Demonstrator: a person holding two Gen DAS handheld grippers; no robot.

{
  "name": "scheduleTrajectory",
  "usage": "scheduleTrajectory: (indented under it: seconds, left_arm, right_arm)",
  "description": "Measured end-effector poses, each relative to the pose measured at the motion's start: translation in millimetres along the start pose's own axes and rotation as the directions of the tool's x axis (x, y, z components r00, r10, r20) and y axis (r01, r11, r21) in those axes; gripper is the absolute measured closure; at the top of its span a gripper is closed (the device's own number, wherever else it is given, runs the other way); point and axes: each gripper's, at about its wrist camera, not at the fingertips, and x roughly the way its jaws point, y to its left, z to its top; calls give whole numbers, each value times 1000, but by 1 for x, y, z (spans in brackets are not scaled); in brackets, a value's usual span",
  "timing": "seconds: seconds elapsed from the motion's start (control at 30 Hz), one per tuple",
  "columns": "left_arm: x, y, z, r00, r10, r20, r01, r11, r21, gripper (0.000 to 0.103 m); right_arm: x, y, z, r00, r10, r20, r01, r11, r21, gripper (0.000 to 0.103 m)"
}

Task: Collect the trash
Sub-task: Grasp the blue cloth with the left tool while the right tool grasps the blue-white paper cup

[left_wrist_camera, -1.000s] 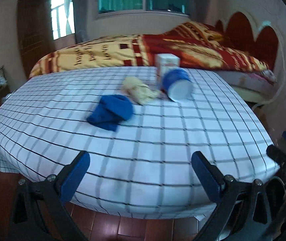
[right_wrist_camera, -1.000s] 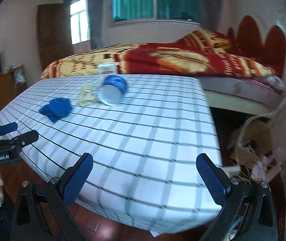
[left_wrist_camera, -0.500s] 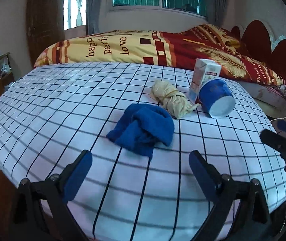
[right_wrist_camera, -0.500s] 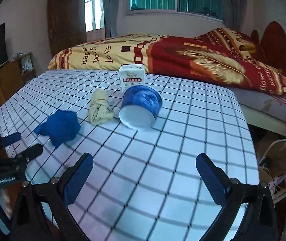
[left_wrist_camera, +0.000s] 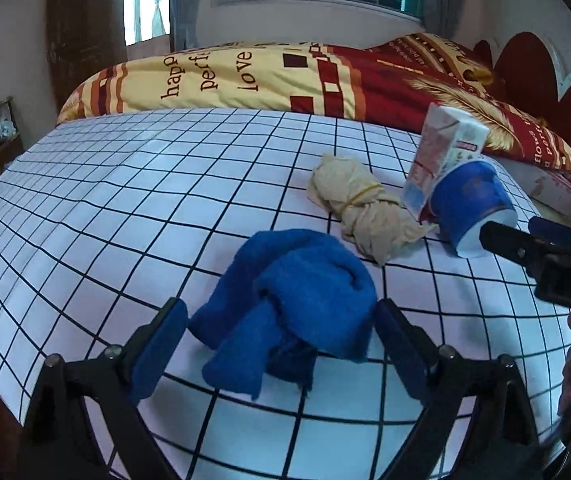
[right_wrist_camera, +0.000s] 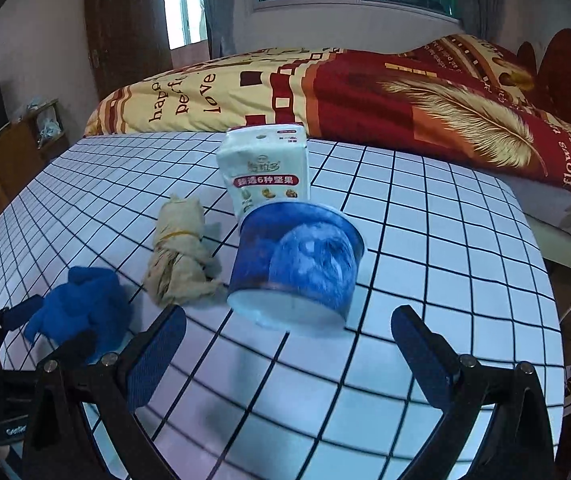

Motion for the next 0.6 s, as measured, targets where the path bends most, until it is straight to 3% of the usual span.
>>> scheduleTrajectory:
  seconds: [0.23, 0.3, 0.33, 0.37, 0.43, 0.53, 0.6]
  left_arm:
    - [12, -3, 4, 999, -29, -24, 29, 1000, -9, 16]
    - [15, -6, 3, 998, -53, -34, 52, 999, -5, 23]
    - [18, -8, 2, 996, -76, -46, 76, 997, -1, 33]
    - [19, -10, 2, 994, -96, -53, 97, 995, 3, 51]
    - [15, -13, 4, 992, -122, -36, 123, 992, 16, 66]
    - [5, -8, 12, 995, -94, 30, 94, 996, -2, 67]
    - [11, -3, 19, 995, -95, 20, 95, 995, -24, 67]
  right_arm:
    - [23, 0, 10, 1000, 4, -25, -4, 1000, 7, 0]
    - [28, 0, 11, 999, 2, -36, -1, 1000, 8, 3]
    - [30, -1, 11, 999, 2, -43, -2, 1000, 12, 6]
    - [32, -2, 11, 999, 6, -46, -5, 1000, 17, 7]
    - [33, -3, 11, 999, 10, -49, -9, 1000, 24, 9]
    - [33, -5, 12, 999, 16, -49, -15, 999, 34, 9]
    - [33, -5, 13, 999, 16, -48, -15, 999, 36, 9]
